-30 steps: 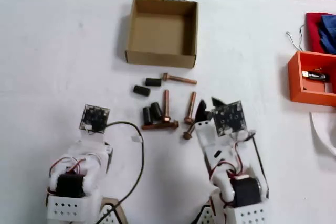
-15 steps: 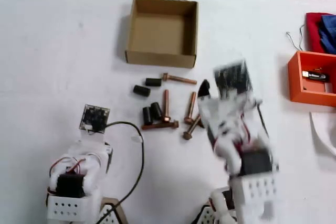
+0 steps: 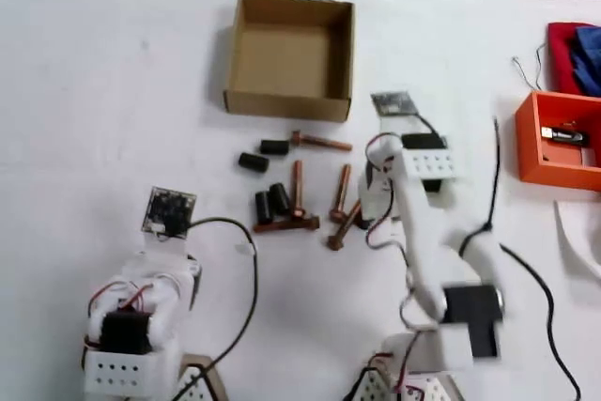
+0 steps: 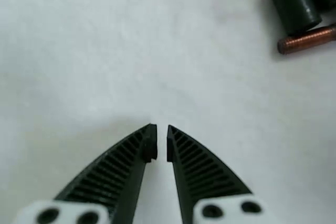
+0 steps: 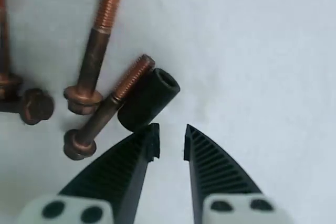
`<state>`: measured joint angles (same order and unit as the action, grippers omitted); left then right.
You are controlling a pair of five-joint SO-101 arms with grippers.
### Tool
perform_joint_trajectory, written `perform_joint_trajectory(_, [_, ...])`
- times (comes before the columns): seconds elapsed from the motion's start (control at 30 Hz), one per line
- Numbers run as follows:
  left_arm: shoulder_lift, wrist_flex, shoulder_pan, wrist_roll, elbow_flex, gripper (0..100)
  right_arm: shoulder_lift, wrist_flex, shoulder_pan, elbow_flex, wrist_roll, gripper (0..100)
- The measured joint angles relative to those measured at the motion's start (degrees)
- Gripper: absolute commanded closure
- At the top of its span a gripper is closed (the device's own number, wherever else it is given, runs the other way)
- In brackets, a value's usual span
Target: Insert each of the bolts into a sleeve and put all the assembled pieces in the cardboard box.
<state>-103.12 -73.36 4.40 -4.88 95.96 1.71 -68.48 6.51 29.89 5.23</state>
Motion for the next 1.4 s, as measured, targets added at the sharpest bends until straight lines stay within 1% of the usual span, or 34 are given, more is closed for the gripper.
perform_joint_trajectory(0.17, [0.0,0.0,0.0,0.0,0.0,93,6.42,1.32,-0.18,-3.08,0.0,91.7])
perform_joint_trajectory(0.4, [0.0,0.0,0.0,0.0,0.0,93,7.91,1.14,-0.18,-6.33,-0.97,91.5])
perform_joint_trajectory(0.47, [0.0,0.0,0.0,0.0,0.0,93,7.91,0.18,-0.18,-6.95,-1.49,88.9])
perform_joint_trajectory(0.6, [0.0,0.0,0.0,0.0,0.0,93,7.21,-1.41,-0.62,-7.56,-1.67,79.6])
perform_joint_trajectory(0.67, [0.0,0.0,0.0,0.0,0.0,93,6.59,-1.41,0.0,-7.56,-1.67,77.6])
perform_joint_trajectory(0.8, [0.0,0.0,0.0,0.0,0.0,93,6.42,-1.41,2.2,-7.56,-1.93,77.6])
perform_joint_trajectory(0.97, [0.0,0.0,0.0,0.0,0.0,93,6.42,-1.49,3.08,-7.74,-9.23,77.6])
perform_joint_trajectory(1.07, [0.0,0.0,0.0,0.0,0.0,93,6.42,-1.49,3.25,-8.7,-11.96,77.6])
perform_joint_trajectory(1.2, [0.0,0.0,0.0,0.0,0.0,93,6.42,-2.99,3.25,-10.99,-12.84,77.6])
perform_joint_trajectory(1.4, [0.0,0.0,0.0,0.0,0.0,93,6.42,-6.24,6.24,-14.95,-13.19,77.6])
